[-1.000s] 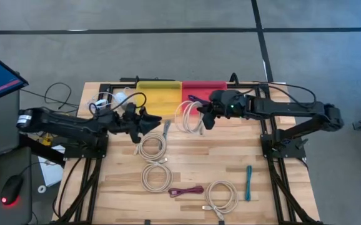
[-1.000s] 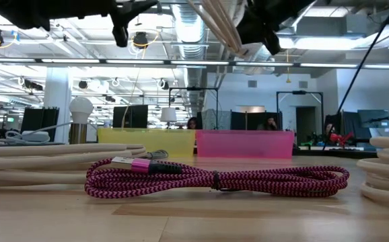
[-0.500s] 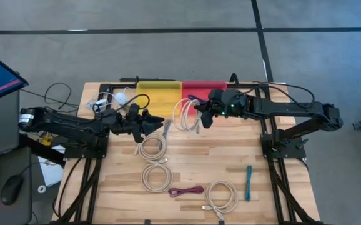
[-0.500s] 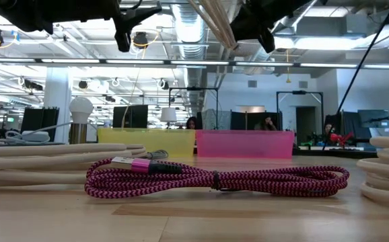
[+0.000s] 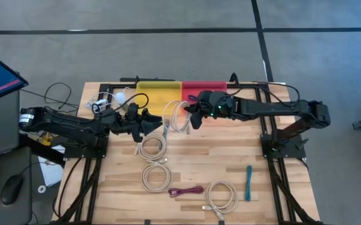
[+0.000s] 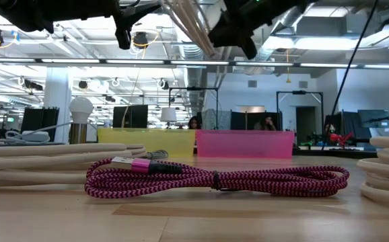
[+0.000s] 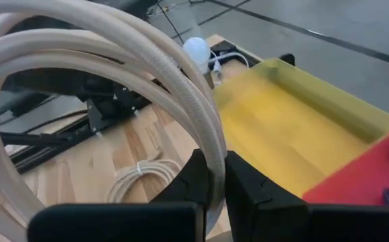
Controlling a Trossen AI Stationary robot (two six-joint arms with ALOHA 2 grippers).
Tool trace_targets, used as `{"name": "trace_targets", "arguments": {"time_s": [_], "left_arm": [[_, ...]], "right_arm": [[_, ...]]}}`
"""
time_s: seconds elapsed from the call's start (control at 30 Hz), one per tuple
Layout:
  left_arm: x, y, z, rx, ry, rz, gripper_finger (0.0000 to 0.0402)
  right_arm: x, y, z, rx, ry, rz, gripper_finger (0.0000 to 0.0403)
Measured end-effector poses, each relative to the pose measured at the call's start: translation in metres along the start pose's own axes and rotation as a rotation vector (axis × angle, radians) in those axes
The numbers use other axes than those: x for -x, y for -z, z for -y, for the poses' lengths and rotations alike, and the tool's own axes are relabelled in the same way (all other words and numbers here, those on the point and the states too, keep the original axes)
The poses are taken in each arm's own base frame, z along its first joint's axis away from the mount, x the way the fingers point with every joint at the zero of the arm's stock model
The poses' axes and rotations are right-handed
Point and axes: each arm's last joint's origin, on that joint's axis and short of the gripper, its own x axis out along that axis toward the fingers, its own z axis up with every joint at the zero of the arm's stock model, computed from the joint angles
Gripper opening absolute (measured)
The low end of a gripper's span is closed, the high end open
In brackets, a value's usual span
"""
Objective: Pick & Place USB Port
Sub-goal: Put the large white charger cable into the yellow bin
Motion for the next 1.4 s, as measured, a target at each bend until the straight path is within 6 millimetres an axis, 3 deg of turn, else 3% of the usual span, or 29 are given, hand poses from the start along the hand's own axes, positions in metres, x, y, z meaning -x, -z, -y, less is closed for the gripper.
{"name": "trace_targets", "arguments": {"time_s": [0.4, 0.57, 0.73, 1.03, 1.27, 1.4], "left_arm": [[0.0, 0.0, 0.0, 0.0, 0.002, 0.003, 0.0191], [0.0, 0.0, 0.0, -0.001, 0.002, 0.004, 0.018], [0.0, 0.0, 0.0, -0.011, 0.002, 0.003, 0.0143], [0.0, 0.0, 0.0, -0.005, 0.003, 0.001, 0.002], [0.0, 0.0, 0.0, -0.007, 0.003, 0.003, 0.0028], [0.0, 0.0, 0.0, -0.007, 0.005, 0.0, 0.0017]], "right_arm": [[-0.042, -0.021, -0.02, 0.053, -0.021, -0.005, 0.0015], [-0.05, -0.024, -0.023, 0.067, -0.014, -0.021, 0.0015], [-0.052, -0.026, -0.023, 0.082, -0.011, -0.024, 0.0015], [-0.05, -0.028, -0.023, 0.085, -0.012, -0.013, 0.0015], [-0.049, -0.028, -0.024, 0.083, -0.022, -0.017, 0.0016], [-0.049, -0.028, -0.024, 0.078, -0.059, -0.029, 0.0054]]}}
